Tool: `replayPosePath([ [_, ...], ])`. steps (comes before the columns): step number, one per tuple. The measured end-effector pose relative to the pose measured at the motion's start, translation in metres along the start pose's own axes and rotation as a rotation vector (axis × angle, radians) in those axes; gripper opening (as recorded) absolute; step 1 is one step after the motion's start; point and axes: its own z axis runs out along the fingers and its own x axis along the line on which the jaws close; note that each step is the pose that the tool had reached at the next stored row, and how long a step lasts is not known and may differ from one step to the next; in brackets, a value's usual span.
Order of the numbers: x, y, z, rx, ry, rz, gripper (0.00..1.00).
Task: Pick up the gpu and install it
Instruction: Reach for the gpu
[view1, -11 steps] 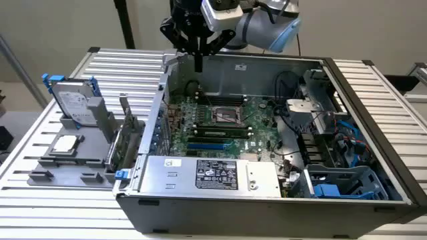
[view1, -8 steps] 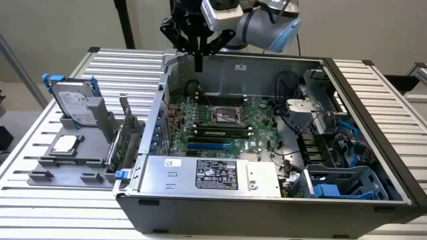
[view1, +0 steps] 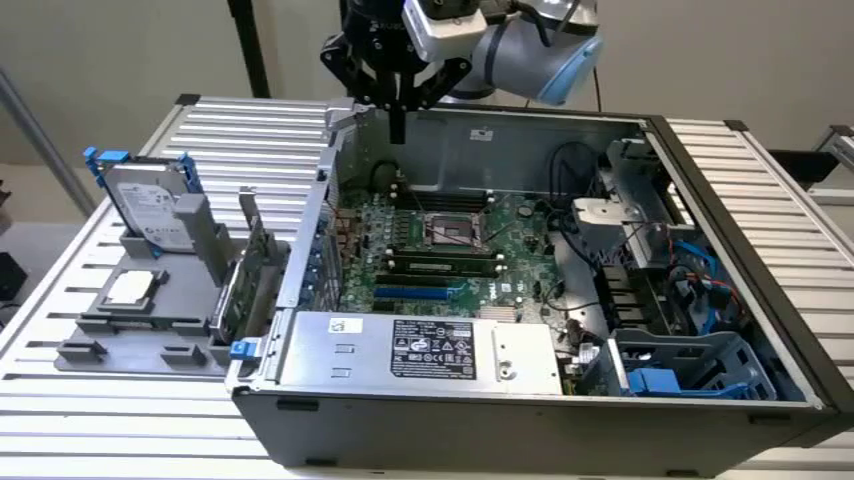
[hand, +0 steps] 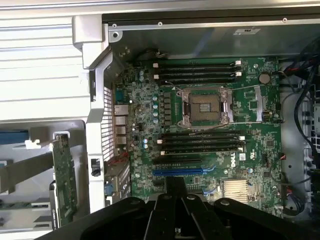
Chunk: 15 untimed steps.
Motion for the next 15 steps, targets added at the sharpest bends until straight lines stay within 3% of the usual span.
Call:
replayPosePath([
  [3,0.008,-0.0044,-0.0004,0.0000,-0.0001,0.000,0.00],
  [15,0.061,-0.0279,-0.0025,0.0000,0.0000,0.000,0.00],
])
